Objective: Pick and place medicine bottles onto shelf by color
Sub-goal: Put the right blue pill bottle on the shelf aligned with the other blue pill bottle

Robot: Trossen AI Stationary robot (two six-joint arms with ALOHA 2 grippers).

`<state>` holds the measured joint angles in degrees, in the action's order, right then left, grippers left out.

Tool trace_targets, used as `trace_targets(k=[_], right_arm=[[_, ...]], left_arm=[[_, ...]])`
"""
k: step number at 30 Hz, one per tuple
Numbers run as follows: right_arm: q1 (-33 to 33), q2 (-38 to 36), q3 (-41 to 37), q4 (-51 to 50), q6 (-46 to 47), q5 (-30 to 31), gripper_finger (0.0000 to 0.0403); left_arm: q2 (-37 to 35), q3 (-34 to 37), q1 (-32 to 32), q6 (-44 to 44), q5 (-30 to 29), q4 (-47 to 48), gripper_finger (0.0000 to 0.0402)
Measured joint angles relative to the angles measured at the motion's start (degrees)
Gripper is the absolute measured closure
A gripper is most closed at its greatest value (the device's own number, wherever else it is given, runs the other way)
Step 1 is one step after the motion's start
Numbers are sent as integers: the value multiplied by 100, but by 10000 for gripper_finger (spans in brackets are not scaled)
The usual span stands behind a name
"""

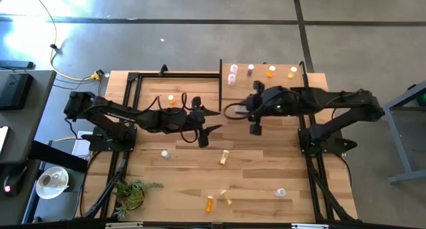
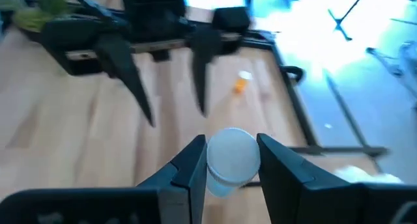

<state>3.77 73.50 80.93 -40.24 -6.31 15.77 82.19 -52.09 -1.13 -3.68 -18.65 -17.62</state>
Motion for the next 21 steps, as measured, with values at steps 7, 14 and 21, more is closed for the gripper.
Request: trace_targets(k=[7,14,21], right_arm=[[-2,-508,-87,-486,-19,787,302],[-331,-1306,-1248,51,3,1056,302],[-1164,-2013,-2387,1104,141,738,302]], left_arm=[[-425,0,0,-1,-1,384,190],[-933,2,0,-2,0,836,190],[-1185,2,0,1,0,1133,190]])
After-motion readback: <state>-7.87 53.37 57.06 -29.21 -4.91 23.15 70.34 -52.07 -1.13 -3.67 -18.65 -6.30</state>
